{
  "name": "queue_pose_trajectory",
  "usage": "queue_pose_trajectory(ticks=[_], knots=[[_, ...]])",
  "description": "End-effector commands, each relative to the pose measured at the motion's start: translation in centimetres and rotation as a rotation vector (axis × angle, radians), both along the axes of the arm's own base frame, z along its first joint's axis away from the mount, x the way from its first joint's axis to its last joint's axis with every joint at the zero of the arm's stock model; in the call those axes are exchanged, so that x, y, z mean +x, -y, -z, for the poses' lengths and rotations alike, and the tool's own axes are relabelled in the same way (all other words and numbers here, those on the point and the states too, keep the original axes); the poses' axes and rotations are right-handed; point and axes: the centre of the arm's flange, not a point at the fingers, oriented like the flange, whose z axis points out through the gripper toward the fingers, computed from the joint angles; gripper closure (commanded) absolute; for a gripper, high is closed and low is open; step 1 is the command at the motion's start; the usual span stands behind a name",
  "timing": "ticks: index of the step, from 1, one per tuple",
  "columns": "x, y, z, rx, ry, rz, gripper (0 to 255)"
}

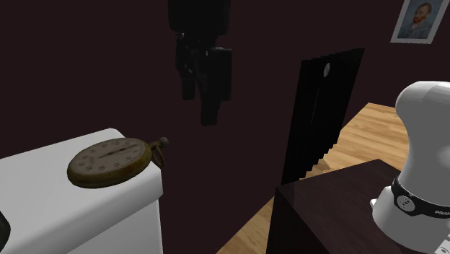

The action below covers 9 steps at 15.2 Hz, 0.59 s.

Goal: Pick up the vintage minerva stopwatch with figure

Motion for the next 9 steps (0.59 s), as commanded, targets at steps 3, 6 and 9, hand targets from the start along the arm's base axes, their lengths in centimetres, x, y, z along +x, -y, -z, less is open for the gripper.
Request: queue_pose_trajectory(ticks=[3,6,9], knots=[[4.6,1.7,1.9,-0.012,0.009,-0.003,0],[6.6,2.5,3.2,-0.017,0.013,-0.004,0],[6.6,2.5,4.7,-0.017,0.013,-0.004,0]])
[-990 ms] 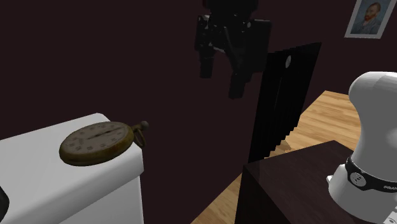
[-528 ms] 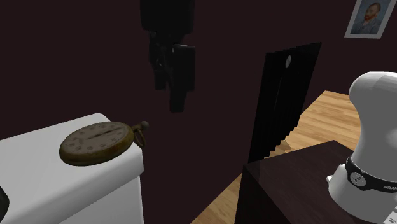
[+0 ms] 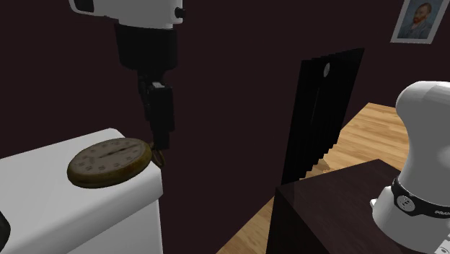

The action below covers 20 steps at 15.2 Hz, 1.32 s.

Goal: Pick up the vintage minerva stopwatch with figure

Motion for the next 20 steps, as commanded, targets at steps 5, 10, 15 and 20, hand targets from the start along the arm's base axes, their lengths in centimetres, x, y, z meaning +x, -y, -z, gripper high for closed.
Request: queue_pose_trajectory(ticks=[5,10,15,20], knots=[[0.1,0.1,2.5,0.000,0.001,0.000,0],[0.1,0.1,2.5,0.000,0.001,0.000,255],[0.1,0.1,2.5,0.000,0.001,0.000,255],[0.1,0.1,-0.2,0.000,0.001,0.000,255]])
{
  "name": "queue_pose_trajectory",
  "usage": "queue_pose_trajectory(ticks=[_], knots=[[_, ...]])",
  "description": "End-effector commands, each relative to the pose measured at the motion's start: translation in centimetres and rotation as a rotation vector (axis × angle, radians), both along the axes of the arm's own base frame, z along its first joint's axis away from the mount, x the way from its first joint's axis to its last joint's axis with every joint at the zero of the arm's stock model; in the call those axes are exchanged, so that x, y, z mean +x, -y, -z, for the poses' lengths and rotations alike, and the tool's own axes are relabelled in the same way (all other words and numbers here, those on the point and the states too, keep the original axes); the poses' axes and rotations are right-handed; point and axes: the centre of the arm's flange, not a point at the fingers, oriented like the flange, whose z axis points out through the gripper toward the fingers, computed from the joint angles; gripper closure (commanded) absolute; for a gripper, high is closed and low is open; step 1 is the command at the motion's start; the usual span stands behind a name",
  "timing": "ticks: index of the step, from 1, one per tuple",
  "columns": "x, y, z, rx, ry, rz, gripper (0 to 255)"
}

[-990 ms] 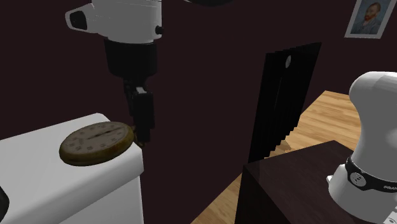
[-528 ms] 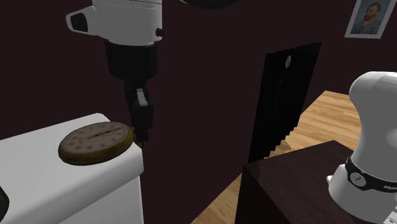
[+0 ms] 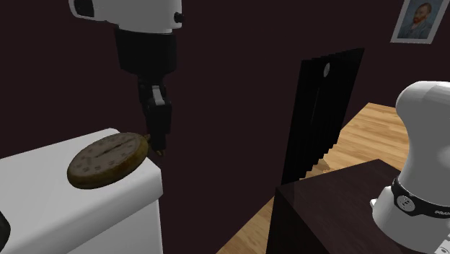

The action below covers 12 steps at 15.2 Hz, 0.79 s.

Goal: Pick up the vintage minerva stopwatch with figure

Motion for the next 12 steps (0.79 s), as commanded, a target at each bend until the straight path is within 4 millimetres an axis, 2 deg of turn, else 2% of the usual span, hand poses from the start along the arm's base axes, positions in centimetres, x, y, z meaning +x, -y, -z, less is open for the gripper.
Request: queue_pose_trajectory(ticks=[1,10,12], knots=[[0.0,-0.1,-1.2,0.000,0.000,0.000,255],[0.0,-0.1,-5.9,0.000,0.000,0.000,255],[0.0,-0.1,-6.0,0.000,0.000,0.000,255]])
